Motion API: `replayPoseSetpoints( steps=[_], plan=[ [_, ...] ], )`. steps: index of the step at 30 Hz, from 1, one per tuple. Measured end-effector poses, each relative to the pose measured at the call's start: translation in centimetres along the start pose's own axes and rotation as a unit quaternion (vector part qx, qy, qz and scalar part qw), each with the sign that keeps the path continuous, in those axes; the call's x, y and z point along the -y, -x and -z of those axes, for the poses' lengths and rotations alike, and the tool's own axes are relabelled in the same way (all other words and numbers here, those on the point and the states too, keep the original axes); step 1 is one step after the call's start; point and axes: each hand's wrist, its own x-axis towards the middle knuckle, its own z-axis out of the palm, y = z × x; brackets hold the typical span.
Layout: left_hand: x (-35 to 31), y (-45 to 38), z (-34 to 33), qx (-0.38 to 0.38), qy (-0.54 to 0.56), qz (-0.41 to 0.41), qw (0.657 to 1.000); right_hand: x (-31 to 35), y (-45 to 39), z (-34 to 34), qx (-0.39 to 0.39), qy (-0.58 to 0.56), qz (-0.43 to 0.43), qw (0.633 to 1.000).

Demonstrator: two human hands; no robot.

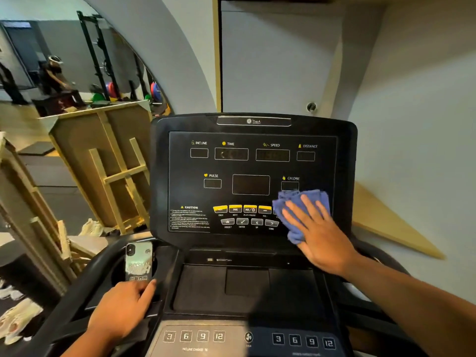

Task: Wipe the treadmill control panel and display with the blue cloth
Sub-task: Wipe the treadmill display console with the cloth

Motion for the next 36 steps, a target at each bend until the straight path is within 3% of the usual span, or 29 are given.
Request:
replayPoseSetpoints(
  steps=[2,3,7,11,12,16,19,22,25,27,28,31,34,36],
  plan=[
    [0.2,-0.1,0.0,0.005,-0.003,-0.001,1.000,-2.0,-0.1,0.5,-0.004,0.006,0.049,0.999],
    [0.2,-0.1,0.0,0.007,-0.004,-0.002,1.000,-3.1,-0.9,1.0,-0.008,0.002,0.032,0.999],
    [0.0,-0.1,0.2,0.006,-0.002,-0.002,1.000,-6.9,-7.8,4.2,-0.067,-0.073,-0.205,0.974],
    [0.2,-0.1,0.3,0.015,0.001,0.005,1.000,-3.9,-14.2,5.4,-0.126,-0.073,-0.322,0.936],
    [0.2,-0.1,0.3,0.018,0.002,0.005,1.000,-1.9,-15.0,5.0,-0.128,-0.073,-0.296,0.944],
    [-0.1,-0.1,0.5,0.025,0.006,0.012,1.000,4.5,-13.9,2.7,-0.054,-0.003,-0.054,0.997],
    [-0.2,-0.1,0.7,0.037,0.006,0.028,0.999,1.9,-11.0,2.1,-0.041,0.012,-0.029,0.999],
    [-0.5,-0.1,1.0,0.050,0.010,0.034,0.998,-2.0,-8.5,2.7,-0.057,-0.050,-0.169,0.983],
    [-0.7,-0.2,1.0,0.058,0.010,0.032,0.998,-3.4,-10.2,4.2,-0.105,-0.106,-0.359,0.921],
    [-0.5,-0.2,0.9,0.053,0.013,0.032,0.998,-1.2,-13.1,4.6,-0.127,-0.111,-0.415,0.894],
    [-0.3,-0.2,0.8,0.051,0.016,0.033,0.998,0.7,-14.4,4.5,-0.126,-0.108,-0.392,0.905],
    [-0.3,-0.2,0.8,0.051,0.022,0.031,0.998,7.6,-15.6,2.8,-0.081,-0.058,-0.189,0.977],
    [-0.3,-0.3,0.8,0.059,0.022,0.035,0.997,7.8,-13.2,1.6,-0.049,-0.025,-0.051,0.997],
    [-0.3,-0.4,0.9,0.061,0.019,0.035,0.997,4.9,-11.0,1.2,-0.049,-0.010,-0.035,0.998]
  ],
)
